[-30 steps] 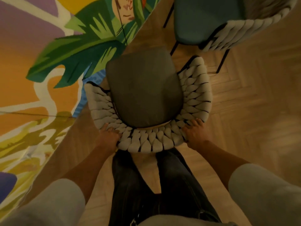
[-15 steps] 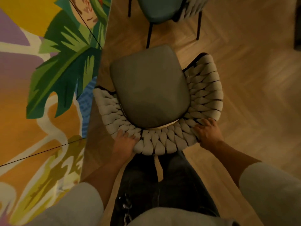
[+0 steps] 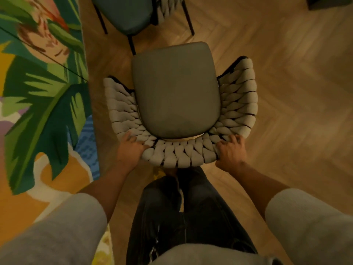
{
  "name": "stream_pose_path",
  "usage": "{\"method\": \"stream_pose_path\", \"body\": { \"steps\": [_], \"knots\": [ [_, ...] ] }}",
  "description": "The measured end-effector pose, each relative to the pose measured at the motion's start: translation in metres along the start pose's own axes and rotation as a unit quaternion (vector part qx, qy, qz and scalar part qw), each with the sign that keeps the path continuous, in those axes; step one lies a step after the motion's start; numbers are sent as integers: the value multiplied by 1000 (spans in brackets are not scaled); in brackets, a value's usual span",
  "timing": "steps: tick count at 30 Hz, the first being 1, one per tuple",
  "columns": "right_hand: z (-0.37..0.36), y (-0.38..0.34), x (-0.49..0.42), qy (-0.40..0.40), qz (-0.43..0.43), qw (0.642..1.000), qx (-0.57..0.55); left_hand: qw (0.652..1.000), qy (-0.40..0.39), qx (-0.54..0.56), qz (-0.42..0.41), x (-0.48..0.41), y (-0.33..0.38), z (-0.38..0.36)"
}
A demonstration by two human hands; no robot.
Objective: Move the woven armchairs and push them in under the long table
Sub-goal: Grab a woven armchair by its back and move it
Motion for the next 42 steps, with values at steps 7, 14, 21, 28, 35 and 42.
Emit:
{"method": "stream_pose_path", "body": {
  "steps": [7,14,21,28,35,42],
  "knots": [
    [10,-6,-6,-13,-95,990,-99,995,-75,-69,0,-55,-11,53],
    [6,-44,6,-48,-166,973,-151,988,-58,-52,-136,-63,1,50],
    [3,-105,32,-78,-229,944,-222,974,-89,-58,-203,-54,-4,39],
    [8,-134,40,-63,-282,912,-289,964,-89,-88,-234,-71,-18,51],
    [24,-130,11,-47,-279,902,-325,975,-73,-94,-189,-109,-35,86],
    [44,-98,-22,-45,-281,896,-340,972,-50,-112,-200,-155,-38,126]
  ]
}}
Point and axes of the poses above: each hand's wrist, its own x-axis away from the middle knuckle, its own z-axis out of the back of the hand, y = z × x, the point moved 4 cm from there along -x, towards the middle knuckle, and after that the axes turned 10 degrees about x, right-handed, at the moved point
